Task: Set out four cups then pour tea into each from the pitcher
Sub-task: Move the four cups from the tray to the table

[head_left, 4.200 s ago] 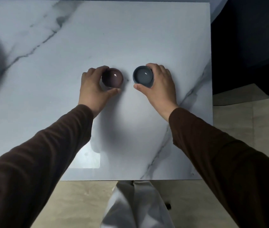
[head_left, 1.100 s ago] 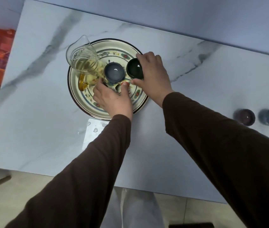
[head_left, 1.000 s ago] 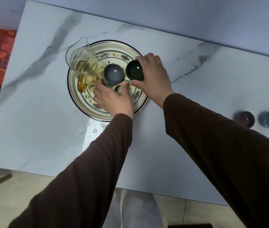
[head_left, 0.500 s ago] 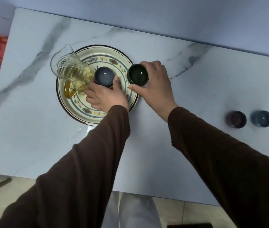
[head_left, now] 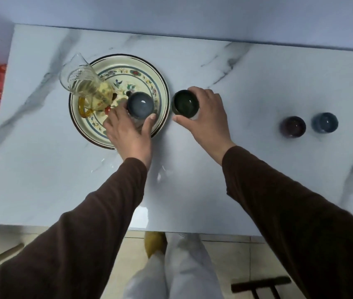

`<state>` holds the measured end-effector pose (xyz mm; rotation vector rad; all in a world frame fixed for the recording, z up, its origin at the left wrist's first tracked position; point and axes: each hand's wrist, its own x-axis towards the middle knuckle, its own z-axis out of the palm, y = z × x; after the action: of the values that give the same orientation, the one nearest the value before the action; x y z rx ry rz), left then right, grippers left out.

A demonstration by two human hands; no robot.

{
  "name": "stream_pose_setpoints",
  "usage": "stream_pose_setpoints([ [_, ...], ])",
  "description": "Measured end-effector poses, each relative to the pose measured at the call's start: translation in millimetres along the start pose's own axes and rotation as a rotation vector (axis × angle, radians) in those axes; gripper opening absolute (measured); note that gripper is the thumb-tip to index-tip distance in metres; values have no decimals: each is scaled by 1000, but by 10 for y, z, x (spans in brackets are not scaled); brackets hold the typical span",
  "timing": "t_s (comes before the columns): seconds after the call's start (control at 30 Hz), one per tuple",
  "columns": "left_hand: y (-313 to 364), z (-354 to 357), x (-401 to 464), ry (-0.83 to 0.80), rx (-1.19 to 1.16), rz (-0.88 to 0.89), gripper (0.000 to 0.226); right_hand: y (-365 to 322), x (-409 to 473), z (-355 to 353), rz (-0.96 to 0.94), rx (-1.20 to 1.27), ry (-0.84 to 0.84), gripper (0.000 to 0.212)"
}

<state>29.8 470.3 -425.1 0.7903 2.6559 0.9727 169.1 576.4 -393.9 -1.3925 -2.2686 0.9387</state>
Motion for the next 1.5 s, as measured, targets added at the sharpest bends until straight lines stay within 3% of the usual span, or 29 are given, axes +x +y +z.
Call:
stream_pose_setpoints([
  [0.13,-35,-163,-335,-78,46,187,67,91,-470,-156,37,-22,47,62],
  [0.33,33,-248,-984,-191,44,329,64,381,-1215,-440,116,-47,88,65],
  [0.73,688,440,-2337,-327,32,367,61,1623,-2062,-1443,184,-106,82,63],
  [1.0,1159,1003,-2761,-372,37,388,60,2292,-2078,-1967,218,-157,86,64],
  [1.5,1509,1873,-2798,-400,112,382,60,3117,-1550,-2139,200,-159,43,65],
])
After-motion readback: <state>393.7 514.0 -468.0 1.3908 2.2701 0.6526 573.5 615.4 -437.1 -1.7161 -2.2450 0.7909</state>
